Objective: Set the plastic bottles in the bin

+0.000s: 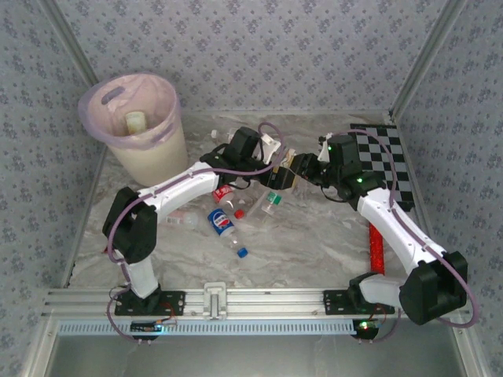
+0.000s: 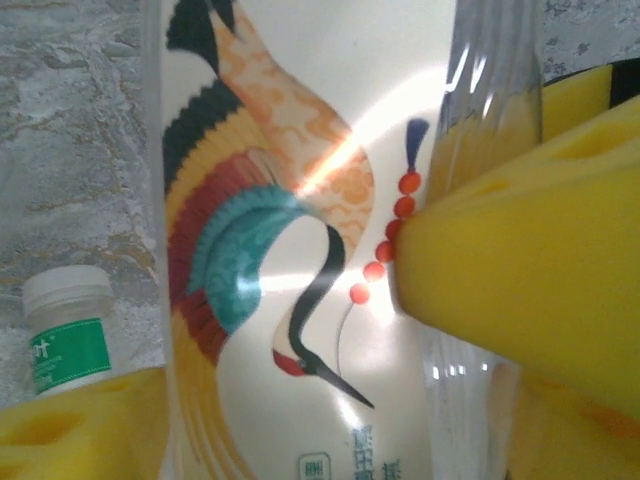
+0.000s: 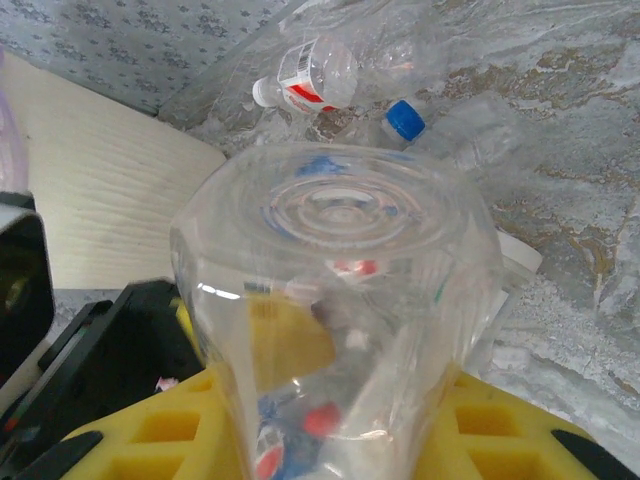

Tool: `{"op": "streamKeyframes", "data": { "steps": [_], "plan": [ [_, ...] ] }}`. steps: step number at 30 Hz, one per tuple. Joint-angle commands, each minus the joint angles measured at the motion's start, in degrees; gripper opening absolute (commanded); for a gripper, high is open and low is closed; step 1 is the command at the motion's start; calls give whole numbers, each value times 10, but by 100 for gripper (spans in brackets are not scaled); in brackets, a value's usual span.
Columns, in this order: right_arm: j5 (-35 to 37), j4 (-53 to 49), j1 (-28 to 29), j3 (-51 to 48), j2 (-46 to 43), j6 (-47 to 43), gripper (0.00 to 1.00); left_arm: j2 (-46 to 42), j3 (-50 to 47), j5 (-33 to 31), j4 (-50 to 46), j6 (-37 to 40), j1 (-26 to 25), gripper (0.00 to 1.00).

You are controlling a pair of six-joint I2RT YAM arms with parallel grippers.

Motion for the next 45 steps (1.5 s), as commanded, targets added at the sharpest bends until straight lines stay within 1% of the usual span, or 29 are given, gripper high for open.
{"op": "streamKeyframes", "data": {
  "steps": [1,4,5,8,9,13,15,17,18,20,22,24,26,29,31,33,35,39,41,43,45],
  "plan": [
    [-5,11,5,19,-7,8,9,-17,-5,1,18,3,1,58],
    [-6,8,4,23,-2,8,13,-20,-5,-3,14,5,3,54],
    [-4,3,4,26,0,5,19,-22,-5,-5,12,5,4,54],
    [3,-18,0,34,-2,-12,49,-26,-10,-9,12,2,9,51],
    [4,-24,-3,34,-7,-20,55,-28,-12,-10,12,3,10,51],
    [23,-41,-13,28,-41,-53,74,-37,-16,-16,8,4,22,51],
    [32,-48,-18,24,-63,-58,88,-41,-13,-19,1,14,27,51],
    [45,-52,-22,18,-84,-58,95,-47,0,-25,-18,31,30,50],
    [55,-54,-24,14,-94,-76,97,-49,15,-27,-40,42,33,48],
    [73,-54,-29,7,-106,-76,100,-53,60,-27,-94,65,42,42],
    [88,-48,-34,-1,-108,-68,100,-59,122,-33,-161,100,54,40],
    [84,-37,-36,-9,-99,-54,100,-66,179,-57,-210,123,70,36],
    [75,-32,-34,-12,-86,-43,100,-72,230,-66,-243,131,101,29],
    [72,-21,-28,-19,-72,-39,100,-82,286,-87,-276,123,163,13],
    [76,-18,-25,-21,-68,-46,100,-95,316,-105,-274,113,208,0],
    [82,-19,-23,-21,-65,-54,100,-108,329,-118,-269,109,248,0],
    [91,-23,-19,-19,-63,-58,100,-121,335,-150,-264,110,285,0],
    [92,-19,-7,-27,-64,-59,100,-128,349,-175,-264,96,371,0],
    [91,-3,2,-42,-72,-90,100,-121,355,-192,-263,82,411,0],
    [72,18,7,-60,-84,-124,100,-104,367,-204,-264,69,446,0],
    [37,32,8,-72,-96,-160,100,-85,382,-211,-271,65,467,0]
  ]
}}
